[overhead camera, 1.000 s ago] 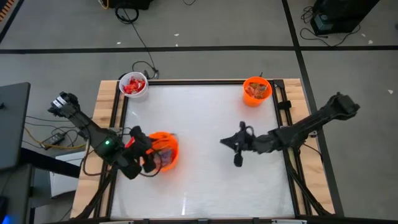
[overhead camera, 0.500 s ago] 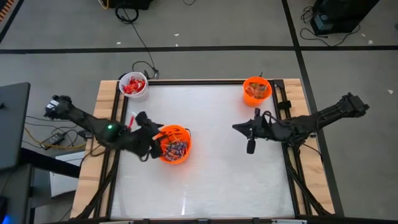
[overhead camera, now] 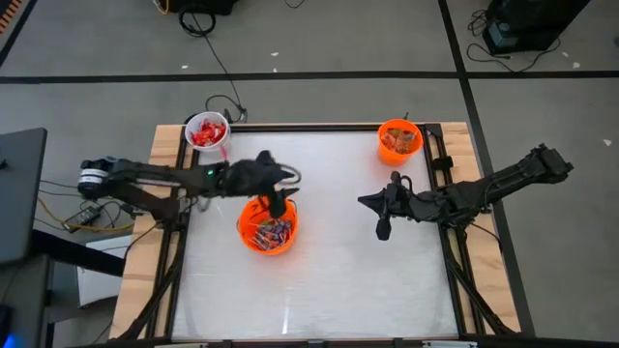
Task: Sort candy by brand, put in halloween buckets
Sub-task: Adjust the bottom orange bucket to the center of the table
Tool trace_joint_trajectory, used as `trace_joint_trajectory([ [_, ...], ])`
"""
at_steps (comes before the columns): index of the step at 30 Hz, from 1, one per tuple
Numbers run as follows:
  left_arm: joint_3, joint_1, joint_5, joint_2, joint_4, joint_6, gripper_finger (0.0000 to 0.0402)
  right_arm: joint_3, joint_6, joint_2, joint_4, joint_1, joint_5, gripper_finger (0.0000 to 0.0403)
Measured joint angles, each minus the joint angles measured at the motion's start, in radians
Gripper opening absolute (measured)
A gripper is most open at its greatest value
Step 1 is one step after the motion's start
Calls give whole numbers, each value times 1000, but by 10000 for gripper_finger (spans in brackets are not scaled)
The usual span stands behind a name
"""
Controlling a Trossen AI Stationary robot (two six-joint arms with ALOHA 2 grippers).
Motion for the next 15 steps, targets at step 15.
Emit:
trace_joint_trajectory([
  [15,10,262,306,205,7,-72,218,0,61,56,-49,-5,-11,12],
])
